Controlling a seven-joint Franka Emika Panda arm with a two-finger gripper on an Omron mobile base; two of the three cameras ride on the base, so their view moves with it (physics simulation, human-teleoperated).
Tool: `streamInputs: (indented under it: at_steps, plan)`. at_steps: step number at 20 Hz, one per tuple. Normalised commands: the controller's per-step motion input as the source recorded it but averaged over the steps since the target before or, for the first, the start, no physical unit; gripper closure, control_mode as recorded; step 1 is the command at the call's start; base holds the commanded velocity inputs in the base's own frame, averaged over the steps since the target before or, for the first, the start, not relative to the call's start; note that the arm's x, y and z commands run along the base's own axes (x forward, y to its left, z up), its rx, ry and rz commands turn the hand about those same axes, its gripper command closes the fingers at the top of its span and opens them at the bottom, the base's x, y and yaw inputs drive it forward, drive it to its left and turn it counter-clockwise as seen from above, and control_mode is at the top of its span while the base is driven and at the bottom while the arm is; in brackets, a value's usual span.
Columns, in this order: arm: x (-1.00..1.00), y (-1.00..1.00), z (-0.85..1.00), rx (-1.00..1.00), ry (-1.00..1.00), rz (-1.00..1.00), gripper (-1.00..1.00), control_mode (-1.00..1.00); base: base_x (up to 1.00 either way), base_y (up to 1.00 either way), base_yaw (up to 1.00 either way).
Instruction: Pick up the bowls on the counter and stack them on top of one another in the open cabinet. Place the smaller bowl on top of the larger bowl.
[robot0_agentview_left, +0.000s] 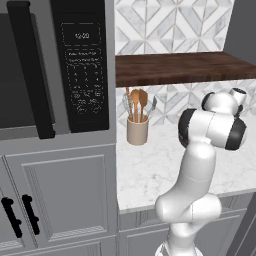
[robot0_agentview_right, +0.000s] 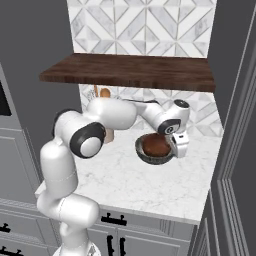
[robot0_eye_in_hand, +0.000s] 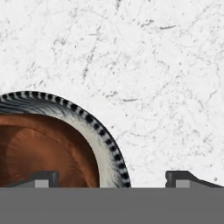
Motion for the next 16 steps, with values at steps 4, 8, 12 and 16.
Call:
streamInputs:
  at_steps: [4, 8, 12, 16]
  plan:
    - [0.0, 0.0, -0.1, 0.0, 0.0, 0.02, -1.0, -1.0, 0.0, 0.0, 0.0]
    - [0.0, 0.04, -0.26, 0.0, 0.03, 0.01, -1.0, -1.0, 0.0, 0.0, 0.0]
    - [0.0, 0.43, -0.27, 0.0, 0.01, 0.02, -1.0, -1.0, 0.0, 0.0, 0.0]
    - [0.0, 0.56, -0.15, 0.0, 0.0, 0.02, -1.0, -1.0, 0.0, 0.0, 0.0]
